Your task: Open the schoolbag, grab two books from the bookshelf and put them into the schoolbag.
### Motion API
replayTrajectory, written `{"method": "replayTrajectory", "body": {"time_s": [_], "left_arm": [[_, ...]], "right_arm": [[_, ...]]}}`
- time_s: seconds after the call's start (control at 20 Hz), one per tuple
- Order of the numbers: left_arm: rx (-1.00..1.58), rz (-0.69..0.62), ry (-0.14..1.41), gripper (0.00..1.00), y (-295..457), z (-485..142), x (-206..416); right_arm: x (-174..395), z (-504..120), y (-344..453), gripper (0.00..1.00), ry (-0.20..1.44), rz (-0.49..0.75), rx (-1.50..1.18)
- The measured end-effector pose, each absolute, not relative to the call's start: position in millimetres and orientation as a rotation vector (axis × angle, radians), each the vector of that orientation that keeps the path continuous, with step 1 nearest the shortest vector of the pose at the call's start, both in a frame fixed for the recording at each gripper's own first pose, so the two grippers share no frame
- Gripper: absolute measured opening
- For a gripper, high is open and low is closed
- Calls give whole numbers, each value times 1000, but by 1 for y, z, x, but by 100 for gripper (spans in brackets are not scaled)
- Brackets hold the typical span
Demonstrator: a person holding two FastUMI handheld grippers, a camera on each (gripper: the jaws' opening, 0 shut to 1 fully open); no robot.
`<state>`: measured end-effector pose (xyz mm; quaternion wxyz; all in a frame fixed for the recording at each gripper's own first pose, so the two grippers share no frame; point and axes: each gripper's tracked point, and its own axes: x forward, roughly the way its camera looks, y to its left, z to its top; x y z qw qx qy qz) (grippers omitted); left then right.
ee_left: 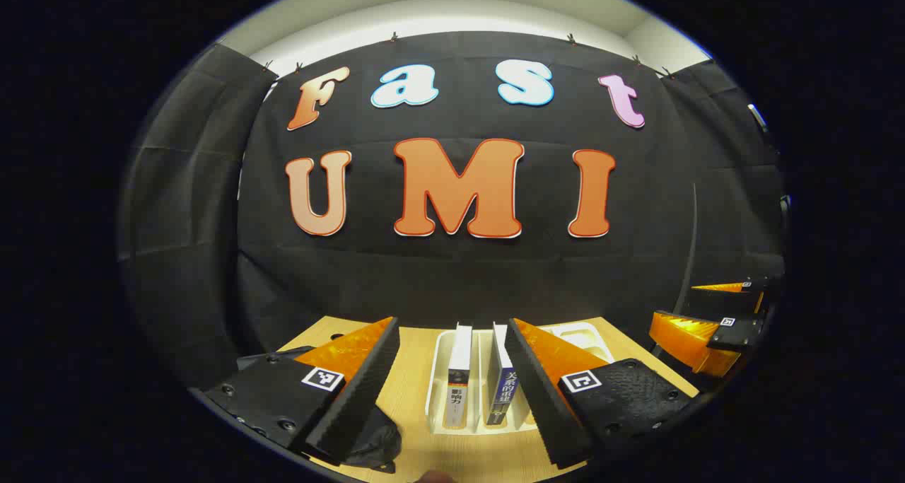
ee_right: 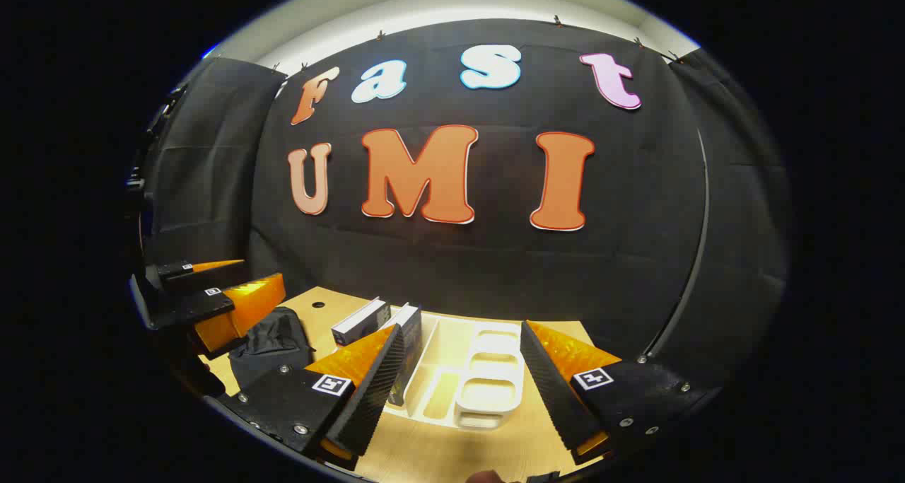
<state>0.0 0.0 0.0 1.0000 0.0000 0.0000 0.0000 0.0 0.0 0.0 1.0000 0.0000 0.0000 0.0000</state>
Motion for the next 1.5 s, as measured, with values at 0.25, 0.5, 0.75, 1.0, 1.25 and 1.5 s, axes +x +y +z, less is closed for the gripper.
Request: {"method": "replayTrajectory", "body": {"time_s": [0.25, 0.5, 0.75, 1.0, 1.25, 1.5], "left_arm": [[-23, 8, 7, 96, 2, -1, 4], [-13, -35, -1, 96, 4, 1, 9], [-5, -96, -23, 96, 1, 6, 12], [-18, -125, -11, 96, -4, 4, 11], [-17, -128, -28, 96, -4, 8, 13], [9, -109, -43, 96, 2, 8, 16]], "right_arm": [[9, -2, 10, 98, 6, -2, 17], [17, -2, 23, 98, 11, -64, 25], [21, 3, 41, 98, 2, -105, 35], [22, 1, 57, 98, 9, -107, 14], [24, -3, 60, 98, 26, -104, 5], [29, -3, 56, 98, 26, -98, 10]]}}
